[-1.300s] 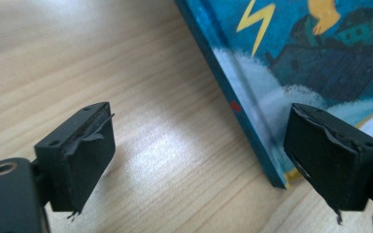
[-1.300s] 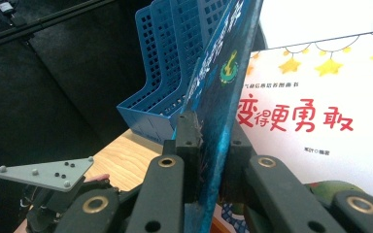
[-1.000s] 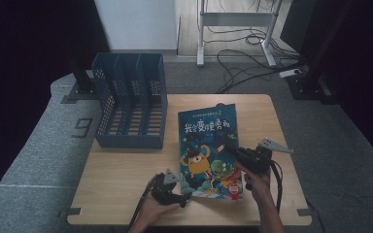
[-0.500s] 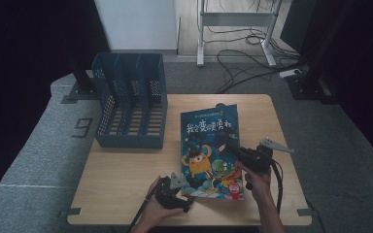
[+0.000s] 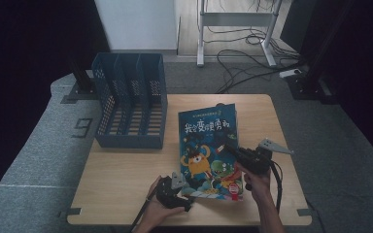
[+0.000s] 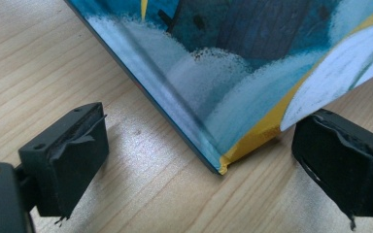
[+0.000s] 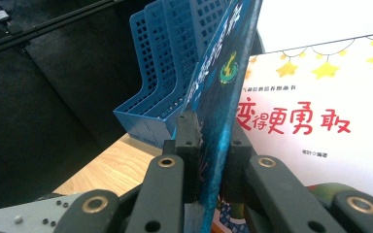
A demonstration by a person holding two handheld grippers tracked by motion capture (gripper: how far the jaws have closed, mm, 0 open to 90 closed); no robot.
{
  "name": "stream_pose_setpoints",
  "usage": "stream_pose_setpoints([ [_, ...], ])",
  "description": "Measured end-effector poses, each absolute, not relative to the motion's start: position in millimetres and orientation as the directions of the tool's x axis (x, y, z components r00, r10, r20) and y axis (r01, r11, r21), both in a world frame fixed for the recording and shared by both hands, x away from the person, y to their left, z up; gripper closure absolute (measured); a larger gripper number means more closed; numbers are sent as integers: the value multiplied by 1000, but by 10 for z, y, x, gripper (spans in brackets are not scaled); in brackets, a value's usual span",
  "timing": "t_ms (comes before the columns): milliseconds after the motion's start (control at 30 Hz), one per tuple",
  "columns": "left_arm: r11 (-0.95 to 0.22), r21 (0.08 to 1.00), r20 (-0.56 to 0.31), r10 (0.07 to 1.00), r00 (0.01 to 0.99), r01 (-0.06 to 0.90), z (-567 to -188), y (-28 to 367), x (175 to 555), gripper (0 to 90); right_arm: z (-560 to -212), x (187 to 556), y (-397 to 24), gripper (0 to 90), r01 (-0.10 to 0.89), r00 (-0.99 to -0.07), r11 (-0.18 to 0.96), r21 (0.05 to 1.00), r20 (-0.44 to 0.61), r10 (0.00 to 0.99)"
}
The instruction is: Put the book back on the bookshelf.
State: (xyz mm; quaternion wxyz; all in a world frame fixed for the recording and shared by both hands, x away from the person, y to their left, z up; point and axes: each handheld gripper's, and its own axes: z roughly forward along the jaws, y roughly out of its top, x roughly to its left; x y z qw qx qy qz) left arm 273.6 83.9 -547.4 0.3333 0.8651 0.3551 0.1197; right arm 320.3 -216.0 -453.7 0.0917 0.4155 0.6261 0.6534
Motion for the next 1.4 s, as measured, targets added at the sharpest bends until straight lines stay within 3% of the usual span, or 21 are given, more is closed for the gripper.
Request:
stream_pose_setpoints([
  [1400, -505, 665, -16, 727, 686, 551, -5482, 893, 2876, 60, -4370, 3023, -2006, 825, 291, -729, -140, 946, 314, 608],
])
